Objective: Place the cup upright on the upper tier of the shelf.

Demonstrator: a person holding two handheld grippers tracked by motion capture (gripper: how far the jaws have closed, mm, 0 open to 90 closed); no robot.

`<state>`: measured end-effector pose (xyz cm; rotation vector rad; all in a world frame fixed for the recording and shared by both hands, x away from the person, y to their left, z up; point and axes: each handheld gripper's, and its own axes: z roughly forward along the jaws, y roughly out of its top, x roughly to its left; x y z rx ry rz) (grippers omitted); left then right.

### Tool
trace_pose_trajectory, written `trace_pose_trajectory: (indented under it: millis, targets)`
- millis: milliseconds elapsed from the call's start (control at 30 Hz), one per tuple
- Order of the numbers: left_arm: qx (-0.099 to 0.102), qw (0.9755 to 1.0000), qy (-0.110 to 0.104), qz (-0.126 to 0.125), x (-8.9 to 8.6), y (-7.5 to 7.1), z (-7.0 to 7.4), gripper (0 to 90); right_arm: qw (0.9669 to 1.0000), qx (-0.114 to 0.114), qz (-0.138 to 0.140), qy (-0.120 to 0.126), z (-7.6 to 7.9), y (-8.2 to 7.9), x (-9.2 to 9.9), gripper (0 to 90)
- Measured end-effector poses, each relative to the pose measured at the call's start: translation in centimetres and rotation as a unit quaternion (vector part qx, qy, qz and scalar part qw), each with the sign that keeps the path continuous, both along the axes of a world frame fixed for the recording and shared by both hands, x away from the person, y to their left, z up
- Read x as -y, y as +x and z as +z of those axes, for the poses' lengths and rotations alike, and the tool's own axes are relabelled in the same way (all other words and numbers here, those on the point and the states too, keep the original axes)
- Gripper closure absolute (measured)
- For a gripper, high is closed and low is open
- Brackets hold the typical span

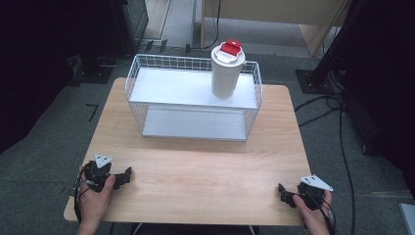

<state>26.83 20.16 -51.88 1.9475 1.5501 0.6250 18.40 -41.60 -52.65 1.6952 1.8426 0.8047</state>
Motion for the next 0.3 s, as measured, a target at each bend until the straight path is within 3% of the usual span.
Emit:
trace_pose_trajectory:
  millis: [300]
  targets:
    - [0.0,1.0,0.0,-0.001,0.01,0.02,0.01,0.0,1.0,-0.001,0.005,0.0,0.01,-0.07,0.13,3.2]
